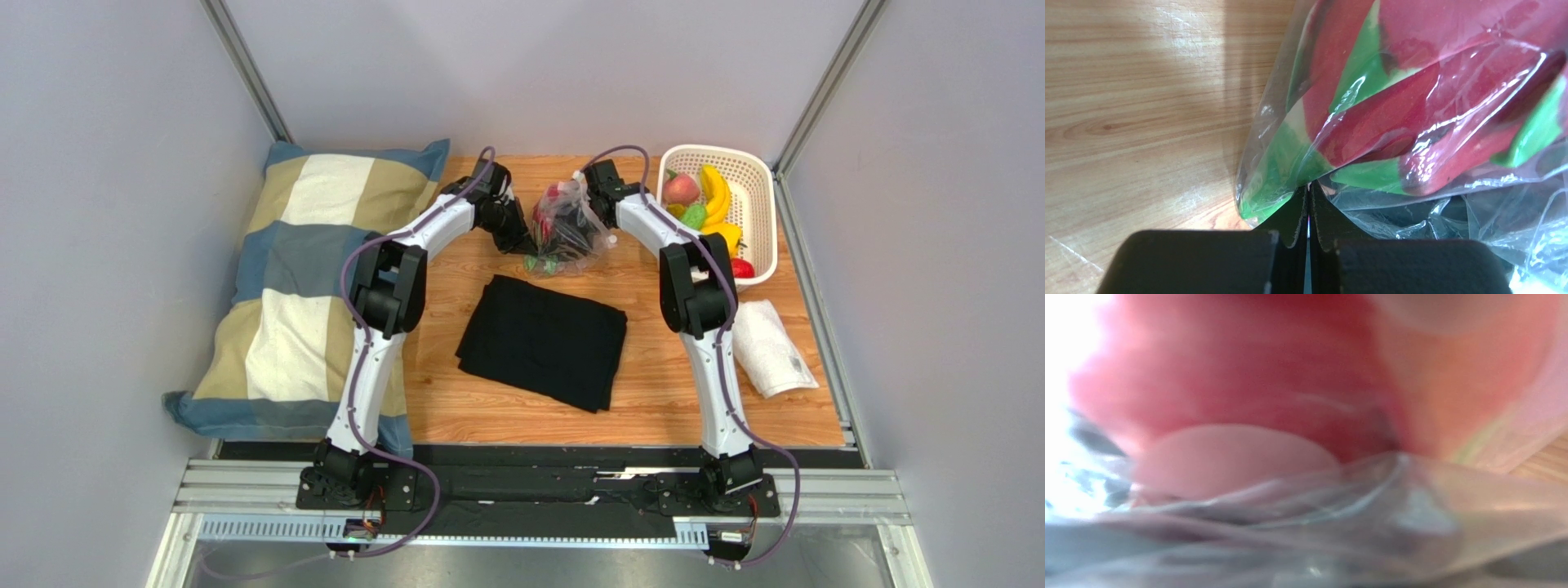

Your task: Open the zip-top bag and remove the fake food

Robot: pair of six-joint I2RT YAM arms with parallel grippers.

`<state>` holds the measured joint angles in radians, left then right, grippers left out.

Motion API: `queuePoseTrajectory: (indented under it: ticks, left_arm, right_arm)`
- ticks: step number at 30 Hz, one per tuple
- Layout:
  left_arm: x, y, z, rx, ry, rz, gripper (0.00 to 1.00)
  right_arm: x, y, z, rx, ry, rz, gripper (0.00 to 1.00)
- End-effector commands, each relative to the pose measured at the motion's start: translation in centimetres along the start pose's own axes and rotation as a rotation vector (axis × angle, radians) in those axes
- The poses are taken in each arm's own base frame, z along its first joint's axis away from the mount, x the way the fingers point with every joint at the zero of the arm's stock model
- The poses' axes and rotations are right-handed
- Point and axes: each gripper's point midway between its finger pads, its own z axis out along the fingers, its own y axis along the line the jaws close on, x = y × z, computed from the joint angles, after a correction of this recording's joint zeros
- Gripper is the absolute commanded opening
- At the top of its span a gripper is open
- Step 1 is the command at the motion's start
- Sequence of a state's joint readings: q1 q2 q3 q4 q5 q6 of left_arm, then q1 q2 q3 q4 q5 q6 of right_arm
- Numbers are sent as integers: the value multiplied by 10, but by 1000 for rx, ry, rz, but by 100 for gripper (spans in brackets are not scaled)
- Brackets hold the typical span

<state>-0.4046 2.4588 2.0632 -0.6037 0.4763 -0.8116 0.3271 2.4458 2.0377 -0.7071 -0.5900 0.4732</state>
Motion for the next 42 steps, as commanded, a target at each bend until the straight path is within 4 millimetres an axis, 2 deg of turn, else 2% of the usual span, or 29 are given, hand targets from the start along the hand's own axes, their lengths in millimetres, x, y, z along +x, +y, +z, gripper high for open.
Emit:
queuePoseTrajectory:
  ticks: [1,3,4,5,6,7,8,9,10,11,12,14,15,17,20,24,25,27,28,30,31,33,35,38,39,40,42]
  left_arm:
    - [15,11,2,-45,24,22,0]
    - [14,13,-6,-52,18,24,0]
    - [10,3,-18,-32,0,34,0]
    - [7,6,-26,-32,-11,25,1]
    - [4,0,-36,-9,-21,28,4]
    - [-2,-15,-55,27,-50,44,8]
    - [-9,-20,-68,47,-69,43,18]
    - [-10,-30,-79,82,-72,51,23]
    - [-14,-46,-98,118,-98,73,27]
    - [-17,-60,-109,146,-118,90,39]
    - [-17,-76,-126,186,-136,101,46]
    - [-20,-101,-142,270,-168,103,63]
    - [-17,-118,-154,335,-166,119,69]
    - [-17,-144,-164,412,-181,132,78]
    - [-12,-176,-175,471,-201,200,82]
    - [-7,-203,-172,504,-225,237,84]
    - [-3,-212,-172,525,-225,247,81]
    - [0,-213,-162,510,-214,245,77]
    - [3,-210,-158,483,-198,236,70]
    - [1,-201,-144,447,-179,222,63]
    - [0,-199,-146,426,-180,236,59]
    - [-5,-190,-136,384,-187,232,56]
    - [-10,-184,-137,331,-204,242,41]
    - [-11,-177,-135,299,-203,249,45]
    - [-10,-178,-139,299,-211,255,48]
    - [-9,-177,-139,297,-213,268,55]
    - [-12,-177,-143,289,-231,270,57]
  right_arm:
    - [-6,16,16,-71,-18,26,23]
    - [-10,22,10,-79,-32,28,15]
    - [-12,24,4,-78,-40,16,6]
    - [-13,26,0,-72,-48,4,1]
    - [-14,27,-5,-62,-58,-7,0]
    - [-16,31,-15,-59,-72,-29,0]
    - [-17,32,-19,-59,-78,-34,0]
    - [-18,34,-23,-60,-85,-37,0]
    - [-18,36,-28,-48,-89,-49,0]
    - [-17,36,-30,-39,-92,-50,0]
    - [-18,34,-31,-28,-97,-50,0]
    - [-17,34,-34,-18,-102,-48,0]
    - [-17,35,-34,-17,-104,-47,0]
    - [-17,34,-36,0,-110,-28,0]
    - [-20,39,-42,1,-127,-25,0]
    - [-20,47,-45,12,-146,-19,0]
    - [-21,48,-46,16,-150,-19,0]
    - [-20,52,-47,7,-148,-11,0]
    - [-20,54,-49,3,-150,-7,0]
    - [-21,58,-53,-8,-158,-9,0]
    - [-21,59,-53,-9,-156,-6,0]
    - [-21,60,-56,-11,-162,-7,0]
    - [-20,63,-59,-16,-164,-10,0]
    - [-19,64,-61,-18,-164,-12,0]
    - [-18,64,-60,-20,-163,-12,0]
    - [-18,65,-61,-23,-162,-16,0]
    - [-17,65,-60,-25,-156,-13,0]
